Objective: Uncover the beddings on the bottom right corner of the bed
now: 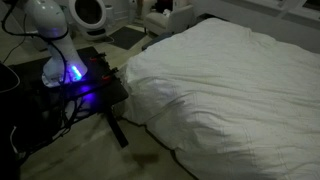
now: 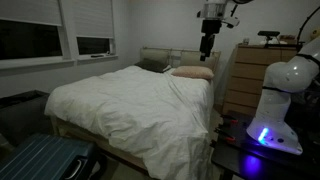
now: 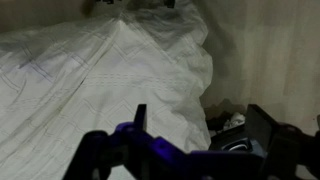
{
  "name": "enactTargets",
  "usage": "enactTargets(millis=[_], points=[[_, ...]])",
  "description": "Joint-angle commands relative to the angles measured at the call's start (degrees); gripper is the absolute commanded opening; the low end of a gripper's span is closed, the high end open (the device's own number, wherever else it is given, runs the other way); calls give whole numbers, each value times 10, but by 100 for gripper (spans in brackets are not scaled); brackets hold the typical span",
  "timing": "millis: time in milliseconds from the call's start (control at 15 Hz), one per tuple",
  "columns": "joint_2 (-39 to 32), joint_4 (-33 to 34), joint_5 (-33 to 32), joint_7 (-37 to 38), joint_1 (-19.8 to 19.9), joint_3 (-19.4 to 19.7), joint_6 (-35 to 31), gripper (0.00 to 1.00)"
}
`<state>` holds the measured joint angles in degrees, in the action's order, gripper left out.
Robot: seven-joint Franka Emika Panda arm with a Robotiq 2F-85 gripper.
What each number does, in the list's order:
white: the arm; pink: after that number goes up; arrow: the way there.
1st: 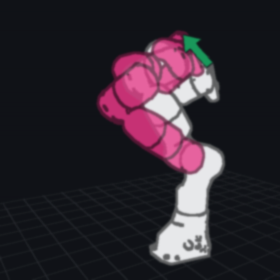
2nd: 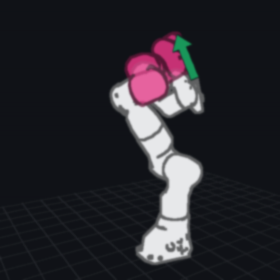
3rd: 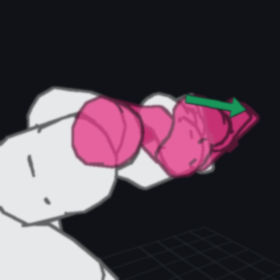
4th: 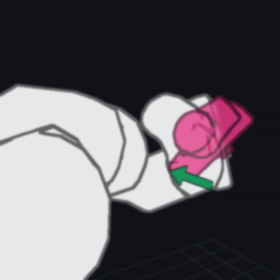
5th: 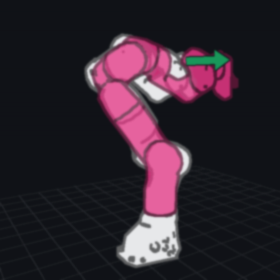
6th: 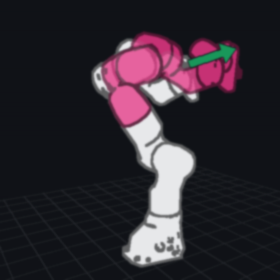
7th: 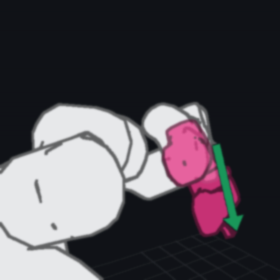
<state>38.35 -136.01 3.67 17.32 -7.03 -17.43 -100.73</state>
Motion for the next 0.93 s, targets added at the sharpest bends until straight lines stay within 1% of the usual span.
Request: enactTargets(millis=[0,267,533,667,867], points=[[-2,2,-3,3,-6,4,1,100],[-30,-17,-8,24,5,-3,-25,100],[-41,-26,-14,32,-3,-7,-34,100],[-47,-40,-24,37,1,-8,-60,100],[-63,-78,-39,55,7,-9,-117,100]])
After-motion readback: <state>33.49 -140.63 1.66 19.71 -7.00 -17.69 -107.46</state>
